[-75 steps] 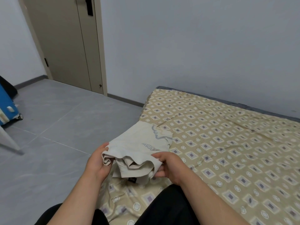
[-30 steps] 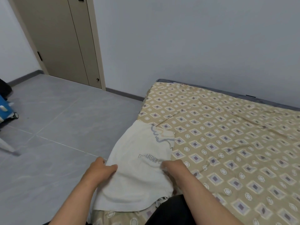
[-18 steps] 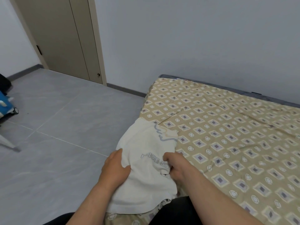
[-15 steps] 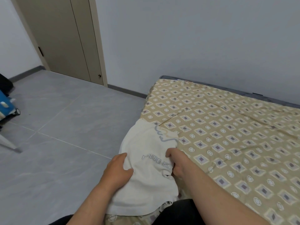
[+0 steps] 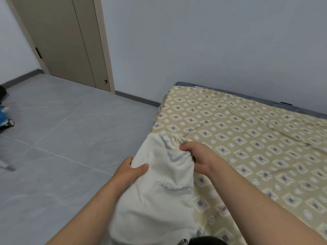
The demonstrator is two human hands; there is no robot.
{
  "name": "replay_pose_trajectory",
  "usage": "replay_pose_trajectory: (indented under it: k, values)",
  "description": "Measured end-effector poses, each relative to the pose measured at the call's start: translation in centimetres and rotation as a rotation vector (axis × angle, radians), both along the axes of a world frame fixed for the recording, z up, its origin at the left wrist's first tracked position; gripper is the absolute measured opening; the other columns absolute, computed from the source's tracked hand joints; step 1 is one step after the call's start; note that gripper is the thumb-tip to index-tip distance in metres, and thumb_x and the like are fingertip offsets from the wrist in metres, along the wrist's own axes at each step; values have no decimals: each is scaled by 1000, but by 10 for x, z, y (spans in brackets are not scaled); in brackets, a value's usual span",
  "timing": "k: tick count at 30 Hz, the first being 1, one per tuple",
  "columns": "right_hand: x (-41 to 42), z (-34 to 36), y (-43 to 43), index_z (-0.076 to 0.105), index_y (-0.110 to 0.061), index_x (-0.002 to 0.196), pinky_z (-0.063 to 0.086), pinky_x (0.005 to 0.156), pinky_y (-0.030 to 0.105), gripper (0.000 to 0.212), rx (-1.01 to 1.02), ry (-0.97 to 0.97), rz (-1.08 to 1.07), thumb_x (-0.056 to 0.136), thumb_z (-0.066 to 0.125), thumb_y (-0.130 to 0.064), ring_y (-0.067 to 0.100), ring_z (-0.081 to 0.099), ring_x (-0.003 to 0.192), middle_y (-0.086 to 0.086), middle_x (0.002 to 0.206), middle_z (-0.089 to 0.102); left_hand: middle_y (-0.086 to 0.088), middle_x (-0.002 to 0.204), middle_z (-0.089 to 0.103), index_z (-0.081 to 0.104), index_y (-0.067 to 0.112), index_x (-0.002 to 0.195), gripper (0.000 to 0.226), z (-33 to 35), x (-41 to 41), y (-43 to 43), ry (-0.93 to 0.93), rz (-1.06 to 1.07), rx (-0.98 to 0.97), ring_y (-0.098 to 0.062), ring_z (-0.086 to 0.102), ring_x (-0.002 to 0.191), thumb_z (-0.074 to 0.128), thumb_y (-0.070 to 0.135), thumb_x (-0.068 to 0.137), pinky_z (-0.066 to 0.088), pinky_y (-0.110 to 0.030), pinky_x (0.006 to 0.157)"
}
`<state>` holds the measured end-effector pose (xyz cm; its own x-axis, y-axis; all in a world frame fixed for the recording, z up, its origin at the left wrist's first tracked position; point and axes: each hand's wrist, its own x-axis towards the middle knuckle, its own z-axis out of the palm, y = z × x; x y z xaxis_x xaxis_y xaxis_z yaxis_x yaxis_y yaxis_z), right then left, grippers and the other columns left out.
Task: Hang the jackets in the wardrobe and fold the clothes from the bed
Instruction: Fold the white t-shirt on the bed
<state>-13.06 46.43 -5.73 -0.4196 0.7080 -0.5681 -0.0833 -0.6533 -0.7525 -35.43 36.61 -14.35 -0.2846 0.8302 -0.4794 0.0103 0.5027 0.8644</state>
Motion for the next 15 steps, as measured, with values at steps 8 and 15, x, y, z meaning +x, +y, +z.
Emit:
replay_pose_trajectory:
  k: [8, 15]
  values:
    - [-6, 93, -29, 69, -2, 104, 53, 89, 36, 41, 261, 311, 339, 66, 56, 8, 30, 67, 91, 17, 98, 68, -22, 121, 67, 67, 6, 121, 91, 93, -13, -1, -661, -302, 242, -35, 68, 105, 101, 35, 41, 58, -43, 83]
    - [19, 146, -61, 67, -3, 80, 55, 83, 33, 36, 312, 371, 262, 45, 65, 6, 30, 66, 83, 14, 86, 66, -27, 121, 66, 72, -2, 114, 93, 146, -8, -32, -734, -349, 1, -41, 69, 100, 104, 19, 29, 60, -50, 77]
